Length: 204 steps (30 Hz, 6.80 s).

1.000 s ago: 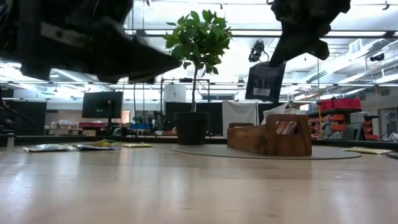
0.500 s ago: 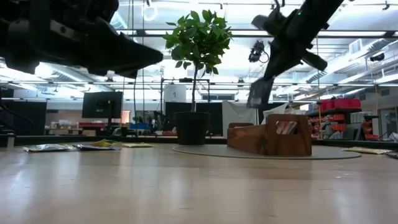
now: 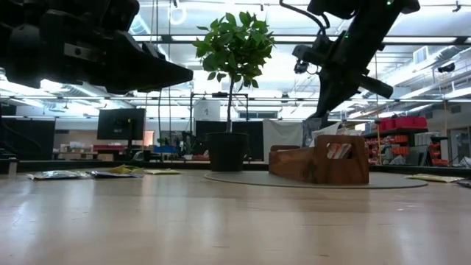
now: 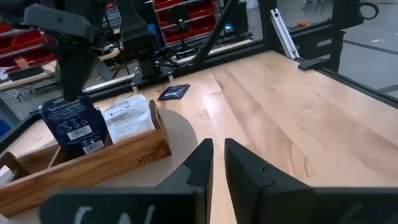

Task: Pick & Place Tea
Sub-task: Put the purple tea bag into the middle section of the wooden organizer

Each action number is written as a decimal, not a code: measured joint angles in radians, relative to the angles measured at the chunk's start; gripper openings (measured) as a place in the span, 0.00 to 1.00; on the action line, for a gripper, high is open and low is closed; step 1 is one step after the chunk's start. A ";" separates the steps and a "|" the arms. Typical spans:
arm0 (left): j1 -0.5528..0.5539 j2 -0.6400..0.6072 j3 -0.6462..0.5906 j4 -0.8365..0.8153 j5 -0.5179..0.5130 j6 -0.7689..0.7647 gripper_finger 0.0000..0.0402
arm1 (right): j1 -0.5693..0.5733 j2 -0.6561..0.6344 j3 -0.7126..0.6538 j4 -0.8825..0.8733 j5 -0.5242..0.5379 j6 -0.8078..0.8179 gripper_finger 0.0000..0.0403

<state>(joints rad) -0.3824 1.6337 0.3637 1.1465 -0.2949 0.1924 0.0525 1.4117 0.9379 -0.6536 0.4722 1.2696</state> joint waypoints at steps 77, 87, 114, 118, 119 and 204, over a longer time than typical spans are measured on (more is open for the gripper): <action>0.194 -0.156 -0.100 0.021 0.314 -0.106 0.11 | 0.766 -0.253 -0.508 0.633 0.597 -0.413 0.09; 0.264 -0.308 -0.251 0.016 0.313 -0.137 0.11 | 0.858 -0.453 -0.537 0.540 0.596 -0.350 0.07; 0.261 -0.308 -0.255 0.016 0.315 -0.184 0.11 | 0.843 -0.561 -0.537 -0.006 -0.148 0.897 0.31; 0.261 -0.307 -0.255 0.012 0.315 -0.184 0.11 | 0.843 -0.561 -0.537 -0.075 -0.201 0.956 0.47; 0.261 -0.307 -0.254 0.010 0.315 -0.184 0.11 | 0.843 -0.561 -0.537 -0.101 -0.202 0.996 0.51; 0.221 -0.136 -0.068 -0.038 0.321 -0.469 0.17 | 0.562 0.291 0.239 -0.403 0.251 -0.197 0.00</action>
<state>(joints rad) -0.1618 1.4977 0.2953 1.1083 0.0265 -0.2771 0.6142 1.7026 1.1765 -1.0568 0.7232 1.0721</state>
